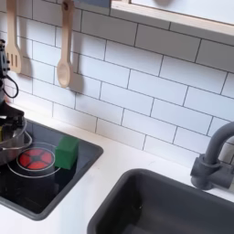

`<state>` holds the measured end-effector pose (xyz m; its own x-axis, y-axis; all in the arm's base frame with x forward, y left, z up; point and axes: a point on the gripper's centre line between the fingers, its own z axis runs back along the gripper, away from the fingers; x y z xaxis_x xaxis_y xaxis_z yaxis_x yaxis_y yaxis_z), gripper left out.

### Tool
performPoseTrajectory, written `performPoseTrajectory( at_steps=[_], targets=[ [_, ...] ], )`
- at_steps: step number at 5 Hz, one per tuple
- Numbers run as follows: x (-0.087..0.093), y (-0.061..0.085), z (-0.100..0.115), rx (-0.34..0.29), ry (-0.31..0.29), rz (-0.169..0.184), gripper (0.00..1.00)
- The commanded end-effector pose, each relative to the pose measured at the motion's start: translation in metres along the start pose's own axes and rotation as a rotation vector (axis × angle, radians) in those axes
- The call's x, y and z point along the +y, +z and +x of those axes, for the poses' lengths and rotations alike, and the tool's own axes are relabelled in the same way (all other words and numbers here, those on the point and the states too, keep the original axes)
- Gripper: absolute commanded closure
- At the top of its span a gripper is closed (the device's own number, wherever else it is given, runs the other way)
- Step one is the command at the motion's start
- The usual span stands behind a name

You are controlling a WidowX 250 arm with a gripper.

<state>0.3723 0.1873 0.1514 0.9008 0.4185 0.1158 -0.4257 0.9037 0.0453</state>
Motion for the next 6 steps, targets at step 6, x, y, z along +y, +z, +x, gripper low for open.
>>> performPoseTrajectory(
  at_steps=[6],
  targets=[
    [-0.008,0.038,0.009,-0.045,0.015,-0.082,1.00]
  ],
)
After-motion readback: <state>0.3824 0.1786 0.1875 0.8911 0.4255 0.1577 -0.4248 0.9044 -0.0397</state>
